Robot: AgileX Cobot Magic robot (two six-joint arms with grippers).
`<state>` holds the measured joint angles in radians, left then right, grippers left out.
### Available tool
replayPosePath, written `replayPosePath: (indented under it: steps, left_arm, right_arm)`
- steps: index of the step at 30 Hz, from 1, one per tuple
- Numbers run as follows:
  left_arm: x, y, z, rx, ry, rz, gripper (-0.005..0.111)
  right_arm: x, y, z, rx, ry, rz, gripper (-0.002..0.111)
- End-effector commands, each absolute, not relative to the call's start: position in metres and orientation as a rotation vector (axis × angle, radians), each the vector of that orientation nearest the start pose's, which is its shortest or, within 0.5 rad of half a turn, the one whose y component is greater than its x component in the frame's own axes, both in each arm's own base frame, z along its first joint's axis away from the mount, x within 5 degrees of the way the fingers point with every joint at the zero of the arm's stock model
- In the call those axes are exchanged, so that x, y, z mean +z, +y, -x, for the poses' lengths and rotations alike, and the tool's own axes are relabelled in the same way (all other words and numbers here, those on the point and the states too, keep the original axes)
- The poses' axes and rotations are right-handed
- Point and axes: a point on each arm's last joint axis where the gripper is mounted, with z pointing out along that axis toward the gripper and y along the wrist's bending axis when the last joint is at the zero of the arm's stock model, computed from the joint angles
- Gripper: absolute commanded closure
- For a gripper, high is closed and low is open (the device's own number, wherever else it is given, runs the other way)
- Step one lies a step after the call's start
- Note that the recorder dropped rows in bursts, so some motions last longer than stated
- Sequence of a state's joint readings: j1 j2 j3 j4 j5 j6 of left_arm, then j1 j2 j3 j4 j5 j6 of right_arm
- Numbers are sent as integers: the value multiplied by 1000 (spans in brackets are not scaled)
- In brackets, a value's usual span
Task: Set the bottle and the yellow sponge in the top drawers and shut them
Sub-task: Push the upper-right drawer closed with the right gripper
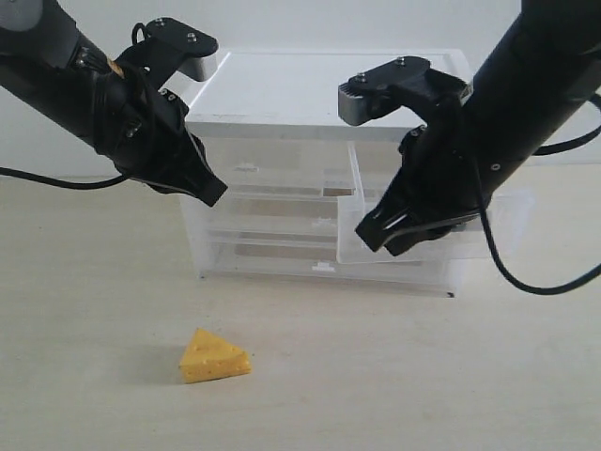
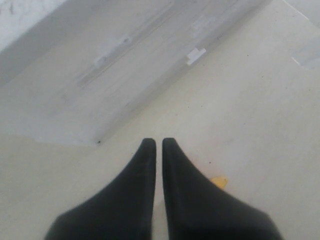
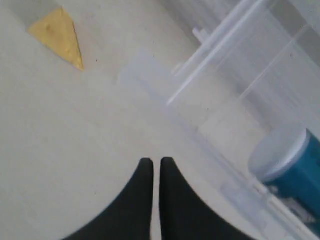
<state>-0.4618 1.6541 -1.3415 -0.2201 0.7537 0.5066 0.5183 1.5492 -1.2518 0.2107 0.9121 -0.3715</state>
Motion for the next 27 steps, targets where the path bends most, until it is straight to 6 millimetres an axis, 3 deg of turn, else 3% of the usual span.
replayPosePath:
  steps: [1,10,17,20,27]
  left_arm:
    - [291,-173,-319,-248,2321,-1027,103]
    - [292,-173,-319,-247,2313,-1022,103]
    - [292,-173,-319,-247,2313,-1022,103]
    - [292,-173,-319,-247,2313,-1022,103]
    - [292,-173,-319,-248,2315,-1021,103]
  right_arm:
    - [285,183,-285,357,2431,958,108]
    - [291,186,-297,353,2314,862,108]
    - [295,178,-280,315,2390,1018,108]
    - [298,166,-275,180,2414,1109,108]
    - [294,153,-284,-41,2459,1041,108]
